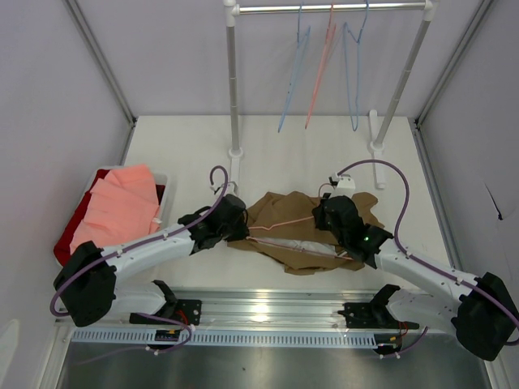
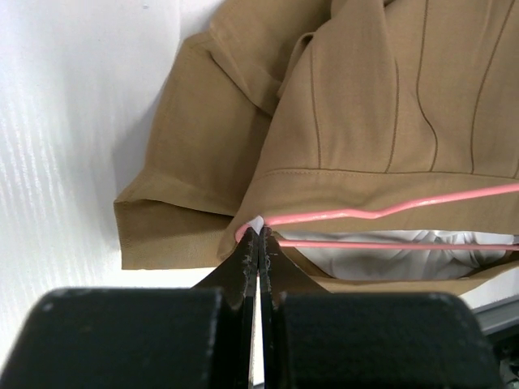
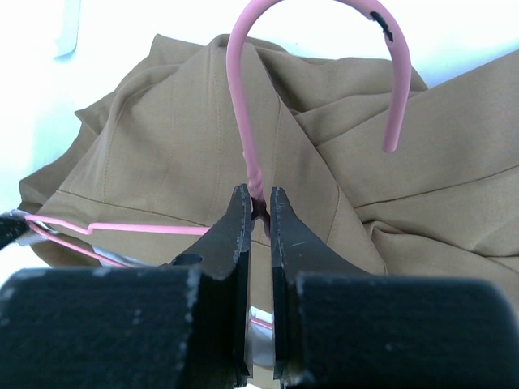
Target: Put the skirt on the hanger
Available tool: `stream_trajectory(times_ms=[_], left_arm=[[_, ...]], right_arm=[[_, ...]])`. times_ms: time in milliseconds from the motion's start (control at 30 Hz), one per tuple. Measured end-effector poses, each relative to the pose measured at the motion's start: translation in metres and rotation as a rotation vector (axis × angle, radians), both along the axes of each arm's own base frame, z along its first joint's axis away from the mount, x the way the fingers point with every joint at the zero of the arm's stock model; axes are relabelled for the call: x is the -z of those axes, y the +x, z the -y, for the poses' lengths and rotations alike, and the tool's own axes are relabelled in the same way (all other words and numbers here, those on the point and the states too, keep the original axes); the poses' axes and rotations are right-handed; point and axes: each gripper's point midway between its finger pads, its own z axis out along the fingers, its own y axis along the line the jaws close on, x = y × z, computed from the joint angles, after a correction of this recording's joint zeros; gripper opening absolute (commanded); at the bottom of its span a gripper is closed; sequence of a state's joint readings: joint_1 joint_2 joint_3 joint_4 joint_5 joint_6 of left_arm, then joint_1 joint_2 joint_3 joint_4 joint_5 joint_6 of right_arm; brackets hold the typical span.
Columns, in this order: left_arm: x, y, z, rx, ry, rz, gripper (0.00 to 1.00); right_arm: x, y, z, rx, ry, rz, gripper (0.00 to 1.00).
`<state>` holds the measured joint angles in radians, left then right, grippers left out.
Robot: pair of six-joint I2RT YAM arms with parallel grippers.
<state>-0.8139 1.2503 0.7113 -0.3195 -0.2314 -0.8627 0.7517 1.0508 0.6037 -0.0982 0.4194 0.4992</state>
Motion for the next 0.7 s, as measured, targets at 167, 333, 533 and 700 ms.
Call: stream_trajectory(times_ms=[167, 333, 533, 700], left_arm=[[-0.005, 0.0, 0.004, 0.014, -0.006, 0.009, 0.0], [-0.009, 0.002, 0.006, 0.016, -0.012, 0.016, 0.0], [-0.022, 0.009, 0.012, 0.033, -0.02, 0.045, 0.0], [-0.032, 0.016, 0.021, 0.056, -0.025, 0.064, 0.0]], right_arm=[[-0.007, 0.003, -0.001, 0.008, 0.01, 0.015, 0.0], [-0.008, 0.004, -0.001, 0.009, 0.014, 0.019, 0.0], [-0.011, 0.005, -0.004, 0.006, 0.029, 0.028, 0.0], [-0.02, 0.006, -0.006, 0.003, 0.046, 0.044, 0.0]])
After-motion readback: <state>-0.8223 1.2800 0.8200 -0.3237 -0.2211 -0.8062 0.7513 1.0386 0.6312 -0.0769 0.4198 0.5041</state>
